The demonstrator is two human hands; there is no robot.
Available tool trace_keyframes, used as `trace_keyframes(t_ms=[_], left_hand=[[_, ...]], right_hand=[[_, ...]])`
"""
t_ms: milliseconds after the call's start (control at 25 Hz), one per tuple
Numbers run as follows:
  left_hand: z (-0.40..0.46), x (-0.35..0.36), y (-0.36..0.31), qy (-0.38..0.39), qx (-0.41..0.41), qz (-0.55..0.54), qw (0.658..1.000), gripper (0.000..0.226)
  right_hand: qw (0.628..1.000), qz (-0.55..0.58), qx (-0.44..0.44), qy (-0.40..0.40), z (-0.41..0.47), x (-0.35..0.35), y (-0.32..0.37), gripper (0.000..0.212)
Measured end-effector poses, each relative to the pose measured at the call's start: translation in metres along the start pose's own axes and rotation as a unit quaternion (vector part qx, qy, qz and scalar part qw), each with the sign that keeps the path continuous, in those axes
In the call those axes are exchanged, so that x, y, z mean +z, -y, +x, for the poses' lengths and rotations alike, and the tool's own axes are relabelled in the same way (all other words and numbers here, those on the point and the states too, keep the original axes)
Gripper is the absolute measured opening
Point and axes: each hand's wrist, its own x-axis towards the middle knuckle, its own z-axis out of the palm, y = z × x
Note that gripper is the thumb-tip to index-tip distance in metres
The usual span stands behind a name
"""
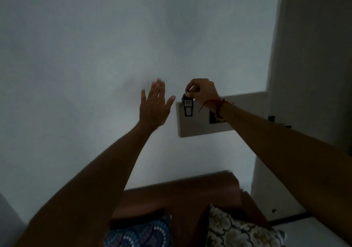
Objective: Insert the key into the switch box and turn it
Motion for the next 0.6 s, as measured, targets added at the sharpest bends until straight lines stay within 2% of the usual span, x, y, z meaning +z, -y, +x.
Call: trace_keyframes(t_ms=[440, 600], left_hand=[[0.121, 0.095, -0.156, 0.010, -0.003, -0.009, 1.000, 0.073], [0.142, 0.130, -0.184, 0.015, -0.022, 0.008, 1.000, 0.074]], right_hand=[[0.998, -0.055, -0.008, 0.000, 0.075, -0.132, -0.188, 0.014], [0.998, -0.054, -0.014, -0.004, 0.095, -0.154, -0.239, 0.011]])
